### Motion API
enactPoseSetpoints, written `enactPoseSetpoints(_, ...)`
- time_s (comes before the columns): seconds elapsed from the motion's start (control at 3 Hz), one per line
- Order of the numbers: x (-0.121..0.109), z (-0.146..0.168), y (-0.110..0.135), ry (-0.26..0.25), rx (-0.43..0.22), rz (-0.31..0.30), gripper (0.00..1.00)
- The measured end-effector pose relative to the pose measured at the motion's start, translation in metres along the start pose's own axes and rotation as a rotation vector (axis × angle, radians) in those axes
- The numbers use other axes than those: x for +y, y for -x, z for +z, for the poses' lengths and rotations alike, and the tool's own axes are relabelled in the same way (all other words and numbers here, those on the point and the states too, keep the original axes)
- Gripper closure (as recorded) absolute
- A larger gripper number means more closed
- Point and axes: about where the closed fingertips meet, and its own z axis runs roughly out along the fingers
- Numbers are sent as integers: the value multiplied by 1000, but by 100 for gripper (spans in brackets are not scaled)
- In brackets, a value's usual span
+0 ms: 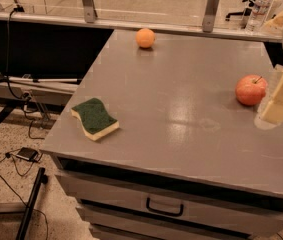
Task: Pick sponge
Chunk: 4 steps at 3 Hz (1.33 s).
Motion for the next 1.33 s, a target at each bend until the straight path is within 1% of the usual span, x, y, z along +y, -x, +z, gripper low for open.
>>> enactPoseSetpoints(0.33, 0, 0, 0, 0, 0, 0, 0)
enactPoseSetpoints(0.67, 2, 10, 19, 46, -60, -28, 0)
enactPoseSetpoints(1.0, 8, 36, 66, 144, -168, -78, 0)
enactPoseSetpoints(1.33, 28, 69, 131, 235, -246, -172, 0)
